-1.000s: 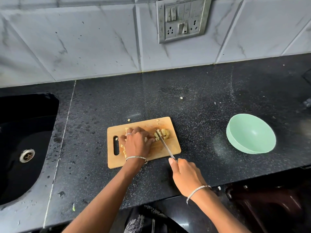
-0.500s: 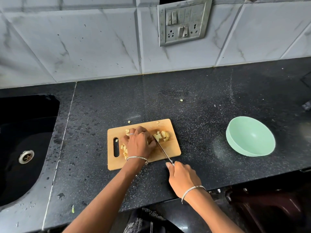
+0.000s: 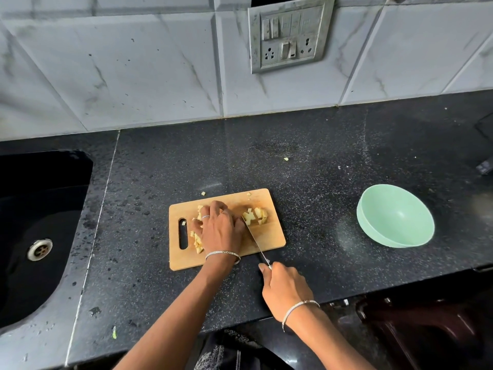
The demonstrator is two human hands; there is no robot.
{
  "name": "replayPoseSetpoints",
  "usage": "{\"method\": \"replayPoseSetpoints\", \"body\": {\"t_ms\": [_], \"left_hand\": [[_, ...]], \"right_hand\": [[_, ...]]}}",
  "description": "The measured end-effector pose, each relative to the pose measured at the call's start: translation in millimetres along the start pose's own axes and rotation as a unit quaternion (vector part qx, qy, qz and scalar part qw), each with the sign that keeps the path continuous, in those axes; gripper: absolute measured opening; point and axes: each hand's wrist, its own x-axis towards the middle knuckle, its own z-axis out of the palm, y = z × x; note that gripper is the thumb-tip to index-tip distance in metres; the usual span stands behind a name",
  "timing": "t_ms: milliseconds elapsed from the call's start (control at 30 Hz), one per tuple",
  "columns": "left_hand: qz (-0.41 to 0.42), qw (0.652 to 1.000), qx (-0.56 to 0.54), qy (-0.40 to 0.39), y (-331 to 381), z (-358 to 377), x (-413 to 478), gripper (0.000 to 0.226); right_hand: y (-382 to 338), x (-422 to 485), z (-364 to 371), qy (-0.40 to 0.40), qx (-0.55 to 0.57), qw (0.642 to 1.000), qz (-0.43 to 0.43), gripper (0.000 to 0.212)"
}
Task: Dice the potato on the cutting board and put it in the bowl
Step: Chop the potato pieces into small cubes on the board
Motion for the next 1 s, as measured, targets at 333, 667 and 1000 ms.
{"method": "replayPoseSetpoints", "body": {"t_ms": [333,667,1000], "left_hand": [[0.013,1.0,-0.021,0.008,-19.2,-17.0,1.0,0.021],[-0.005,0.998,-0.058,0.026,-25.7,-29.8,0.2,0.012],[0.0,0.997,-0.074,0.037,-31.5,-31.8,4.7,0.015]], "right_hand": [[3.7,7.3,-18.3,0.067,0.0,0.998,-0.016,0.046],[-12.1,24.4,-1.6,0.056,0.004,0.998,-0.007,0.038],[-19.7,20.6,-4.7,0.053,0.032,0.998,-0.03,0.036]]}}
